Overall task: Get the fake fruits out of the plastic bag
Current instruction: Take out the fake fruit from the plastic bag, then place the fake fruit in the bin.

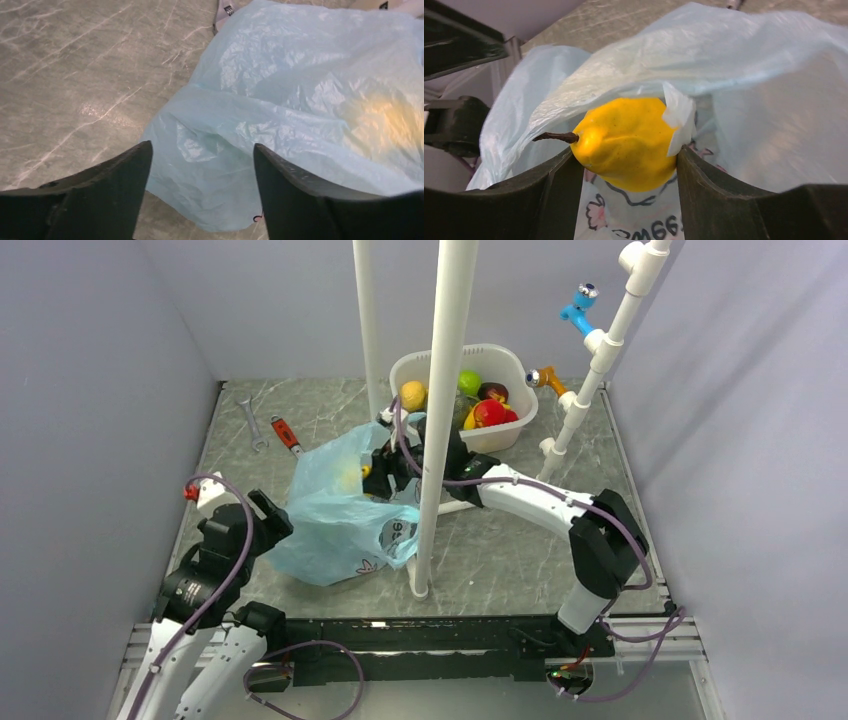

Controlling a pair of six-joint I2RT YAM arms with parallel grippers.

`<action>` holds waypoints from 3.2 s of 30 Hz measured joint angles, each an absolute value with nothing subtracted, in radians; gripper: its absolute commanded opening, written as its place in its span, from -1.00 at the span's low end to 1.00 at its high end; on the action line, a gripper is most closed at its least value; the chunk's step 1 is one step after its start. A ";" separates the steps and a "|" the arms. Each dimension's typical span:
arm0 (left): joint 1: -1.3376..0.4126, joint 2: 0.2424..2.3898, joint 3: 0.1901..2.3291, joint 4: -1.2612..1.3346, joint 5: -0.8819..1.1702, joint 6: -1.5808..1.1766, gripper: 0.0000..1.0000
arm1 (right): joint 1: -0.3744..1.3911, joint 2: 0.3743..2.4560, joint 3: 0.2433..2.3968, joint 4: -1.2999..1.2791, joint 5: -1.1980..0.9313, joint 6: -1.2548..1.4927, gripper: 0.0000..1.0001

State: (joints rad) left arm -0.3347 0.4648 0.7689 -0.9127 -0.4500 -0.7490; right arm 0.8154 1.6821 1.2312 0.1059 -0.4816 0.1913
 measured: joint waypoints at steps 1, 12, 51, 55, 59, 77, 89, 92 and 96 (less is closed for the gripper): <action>-0.335 0.465 0.775 -0.912 -0.440 -0.741 0.75 | 0.799 1.678 1.231 0.097 -0.480 0.193 -0.99; -0.335 0.453 0.890 -0.874 -0.158 -0.600 0.99 | 0.760 1.818 1.308 -0.144 -0.469 0.180 -1.00; -0.720 1.039 0.997 -0.751 0.306 -0.009 0.99 | 0.455 1.862 1.721 -0.247 -0.074 0.207 -0.67; -0.735 1.044 0.966 -0.746 0.326 0.065 0.99 | 0.454 1.917 1.755 -0.294 -0.068 0.199 -0.65; -0.736 1.027 0.944 -0.739 0.384 0.085 0.99 | 0.451 1.934 1.778 -0.310 -0.073 0.198 -0.60; -0.737 0.893 0.829 -0.728 0.275 -0.102 -0.19 | 0.405 2.207 2.124 -0.437 -0.021 0.181 0.68; -0.737 0.715 0.747 -0.710 0.210 -0.248 -0.67 | 0.422 2.055 1.907 -0.463 0.015 0.160 0.80; -0.738 0.709 0.745 -0.717 0.207 -0.265 -0.69 | 0.433 1.911 1.724 -0.424 -0.017 0.174 0.81; -0.738 0.698 0.745 -0.716 0.205 -0.279 -0.81 | 0.449 1.714 1.540 -0.382 -0.080 0.200 0.78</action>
